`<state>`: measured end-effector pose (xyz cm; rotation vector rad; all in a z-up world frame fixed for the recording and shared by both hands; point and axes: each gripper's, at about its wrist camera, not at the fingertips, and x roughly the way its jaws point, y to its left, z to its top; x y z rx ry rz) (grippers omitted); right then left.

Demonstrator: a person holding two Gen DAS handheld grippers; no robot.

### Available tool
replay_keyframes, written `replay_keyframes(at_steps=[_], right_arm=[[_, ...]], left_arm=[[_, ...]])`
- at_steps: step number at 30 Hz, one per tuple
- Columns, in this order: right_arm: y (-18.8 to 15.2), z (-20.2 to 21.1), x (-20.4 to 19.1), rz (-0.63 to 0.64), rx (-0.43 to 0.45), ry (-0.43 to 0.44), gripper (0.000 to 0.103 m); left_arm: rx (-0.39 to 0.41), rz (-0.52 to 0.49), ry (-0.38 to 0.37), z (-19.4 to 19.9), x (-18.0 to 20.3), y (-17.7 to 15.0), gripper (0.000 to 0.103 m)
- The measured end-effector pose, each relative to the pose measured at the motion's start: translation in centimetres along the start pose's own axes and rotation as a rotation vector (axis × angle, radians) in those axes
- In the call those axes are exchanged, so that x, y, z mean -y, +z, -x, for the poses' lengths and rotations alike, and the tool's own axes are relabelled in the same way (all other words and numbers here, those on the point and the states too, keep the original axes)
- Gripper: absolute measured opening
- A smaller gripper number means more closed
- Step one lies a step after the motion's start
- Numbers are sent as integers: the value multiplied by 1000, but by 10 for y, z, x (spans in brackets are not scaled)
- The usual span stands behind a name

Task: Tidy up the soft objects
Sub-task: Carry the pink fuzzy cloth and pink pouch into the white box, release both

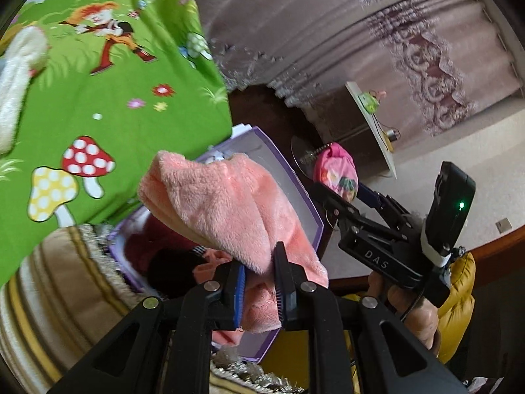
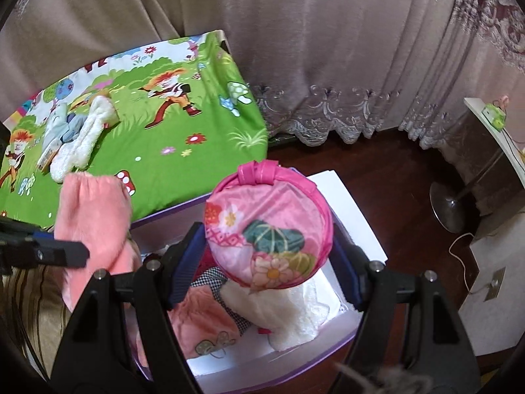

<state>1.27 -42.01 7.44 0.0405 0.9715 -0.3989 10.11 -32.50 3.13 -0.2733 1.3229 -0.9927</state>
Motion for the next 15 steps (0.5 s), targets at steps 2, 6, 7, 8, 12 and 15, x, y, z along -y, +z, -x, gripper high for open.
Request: replay_keyframes(at_steps=[2, 6, 7, 8, 12, 15], right_arm=[[-1, 0, 7, -13, -2, -9, 76], [-4, -2, 16, -36, -10, -23, 77], [-5, -4, 17, -42, -20, -33, 78], [-6, -5, 18, -46, -25, -34, 79], [-8, -10, 19, -62, -41, -14, 82], [-7, -10, 16, -60, -38, 4, 83]], left_arm=[[-21, -3, -13, -8, 3, 0, 18], [-64, 12, -40, -20, 3, -1, 46], [-65, 16, -42, -24, 2, 2, 52], [-66, 19, -44, -24, 2, 1, 53], [-56, 27, -33, -16, -3, 2, 56], [-24, 34, -17, -3, -10, 5, 57]])
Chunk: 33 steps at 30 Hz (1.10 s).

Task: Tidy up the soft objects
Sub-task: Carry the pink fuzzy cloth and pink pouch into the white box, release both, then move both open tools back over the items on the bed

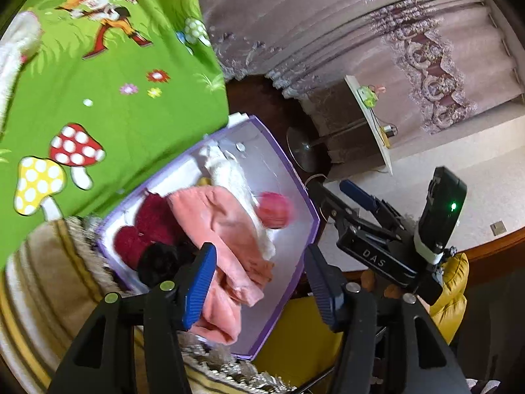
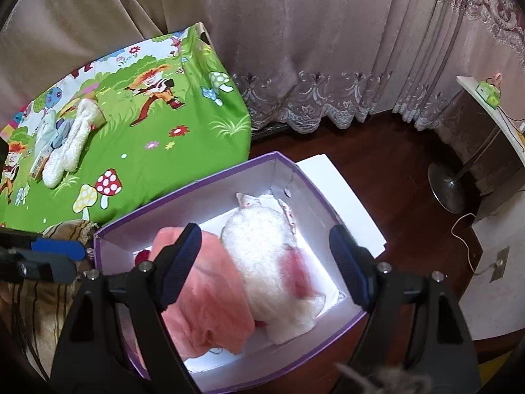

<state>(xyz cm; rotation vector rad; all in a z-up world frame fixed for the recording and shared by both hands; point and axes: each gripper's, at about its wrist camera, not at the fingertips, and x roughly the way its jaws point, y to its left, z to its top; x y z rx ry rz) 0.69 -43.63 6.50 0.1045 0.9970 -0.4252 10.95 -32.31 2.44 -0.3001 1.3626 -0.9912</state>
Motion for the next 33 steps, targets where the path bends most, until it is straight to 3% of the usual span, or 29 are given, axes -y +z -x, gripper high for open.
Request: replay_keyframes(at_steps=[10, 20, 27, 33], right_arm=[[6, -7, -23, 27, -13, 55, 84], [12, -16, -59, 81, -30, 111, 84], [21, -23, -80, 110, -39, 140, 84], [30, -26, -102, 151, -33, 158, 85]], left_arm=[[136, 88, 50, 57, -47, 11, 59], [331, 290, 157, 147, -142, 11, 60], [483, 481, 273, 211, -216, 7, 74], [517, 613, 318, 231, -266, 11, 83]])
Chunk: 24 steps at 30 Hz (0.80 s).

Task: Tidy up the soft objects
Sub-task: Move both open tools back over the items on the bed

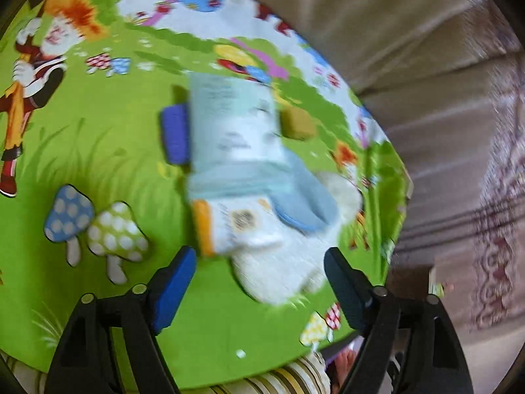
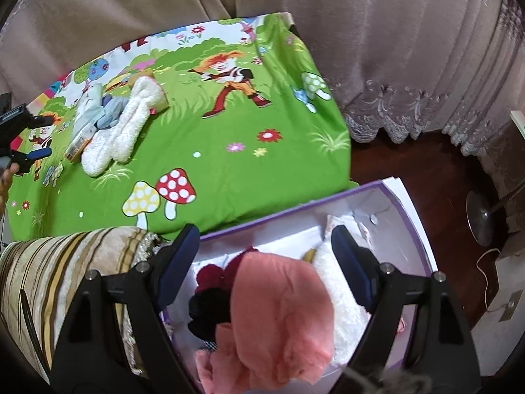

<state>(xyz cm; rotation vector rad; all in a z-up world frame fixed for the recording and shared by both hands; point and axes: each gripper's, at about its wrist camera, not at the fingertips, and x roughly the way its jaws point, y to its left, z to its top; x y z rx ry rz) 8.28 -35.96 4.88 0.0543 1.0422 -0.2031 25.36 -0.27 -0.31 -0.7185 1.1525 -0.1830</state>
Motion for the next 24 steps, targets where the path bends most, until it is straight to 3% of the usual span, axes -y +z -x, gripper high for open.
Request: replay_keyframes(at_steps=[5, 14, 18, 19, 24], right_arm=[[12, -5, -18, 32, 3, 19, 85], [36, -7, -61, 118, 39, 73, 85], [46, -8, -80, 161, 54, 91, 86], [50, -9, -86, 174, 59, 99, 87], [65, -15, -116, 231, 84, 135, 91]], left_arm=[[-25, 30, 65, -20, -2, 9, 86], [-72, -8, 217, -64, 28, 11, 89], [-76, -43, 240, -75, 28, 9, 89], [-82, -47, 231, -77, 26, 9, 80], [-81, -87, 193, -73, 21, 6, 79]])
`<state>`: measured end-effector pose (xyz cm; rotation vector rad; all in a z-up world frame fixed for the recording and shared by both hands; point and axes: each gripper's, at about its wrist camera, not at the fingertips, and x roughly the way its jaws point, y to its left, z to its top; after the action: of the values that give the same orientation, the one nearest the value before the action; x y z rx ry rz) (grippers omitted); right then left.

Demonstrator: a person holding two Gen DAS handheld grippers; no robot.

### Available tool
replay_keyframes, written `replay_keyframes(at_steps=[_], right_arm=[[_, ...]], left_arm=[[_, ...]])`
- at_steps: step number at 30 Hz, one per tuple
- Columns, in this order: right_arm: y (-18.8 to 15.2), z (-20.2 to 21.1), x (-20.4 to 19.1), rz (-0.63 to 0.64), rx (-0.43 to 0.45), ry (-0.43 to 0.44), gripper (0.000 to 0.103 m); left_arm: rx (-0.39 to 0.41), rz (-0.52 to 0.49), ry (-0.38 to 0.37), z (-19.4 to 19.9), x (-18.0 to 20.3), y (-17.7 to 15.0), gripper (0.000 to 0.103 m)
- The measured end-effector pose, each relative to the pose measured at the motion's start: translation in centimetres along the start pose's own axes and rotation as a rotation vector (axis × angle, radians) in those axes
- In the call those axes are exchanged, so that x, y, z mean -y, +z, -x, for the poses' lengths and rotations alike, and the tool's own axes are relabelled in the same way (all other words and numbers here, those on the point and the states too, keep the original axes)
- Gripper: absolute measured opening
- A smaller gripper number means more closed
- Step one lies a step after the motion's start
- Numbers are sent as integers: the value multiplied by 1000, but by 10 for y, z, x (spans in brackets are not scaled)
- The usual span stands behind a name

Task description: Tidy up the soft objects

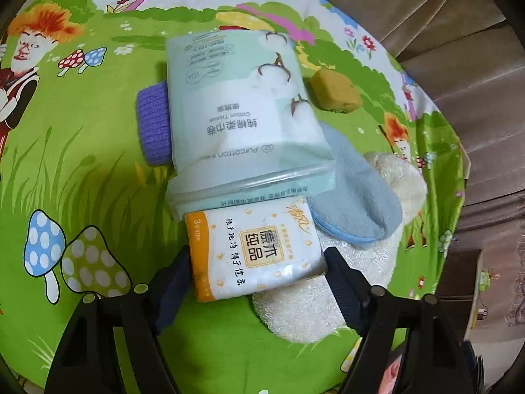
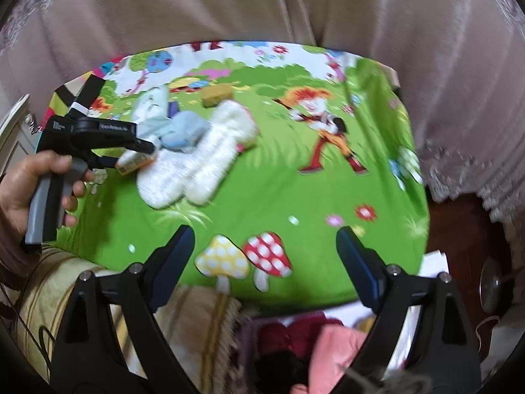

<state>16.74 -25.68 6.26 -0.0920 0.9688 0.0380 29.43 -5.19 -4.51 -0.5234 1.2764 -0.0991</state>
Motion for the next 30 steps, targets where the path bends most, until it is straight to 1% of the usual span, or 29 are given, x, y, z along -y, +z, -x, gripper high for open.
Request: replay_keyframes(at_steps=[2, 5, 8, 12, 16, 22, 25, 30], right_arm=[[11, -7, -14, 26, 15, 17, 92], [27, -20, -34, 57, 23, 52, 94], [43, -36, -60, 105, 27, 82, 97], [65, -57, -100, 157, 41, 113, 98], [85, -79, -135, 213, 61, 128, 99], [116, -131, -182, 269, 20, 148, 100], [126, -153, -194, 275, -1, 143, 100], [138, -188, -205, 285, -52, 107, 100]], left_arm=[[11, 0, -21, 9, -6, -2, 79], [34, 36, -72, 31, -27, -9, 79], [72, 47, -88, 51, -42, -16, 79], [129, 86, -106, 76, -67, -27, 79], [178, 134, -121, 92, -90, -31, 79], [233, 198, -135, 105, -117, -29, 79], [245, 210, -145, 108, -125, -29, 79], [243, 227, -164, 106, -128, -29, 79]])
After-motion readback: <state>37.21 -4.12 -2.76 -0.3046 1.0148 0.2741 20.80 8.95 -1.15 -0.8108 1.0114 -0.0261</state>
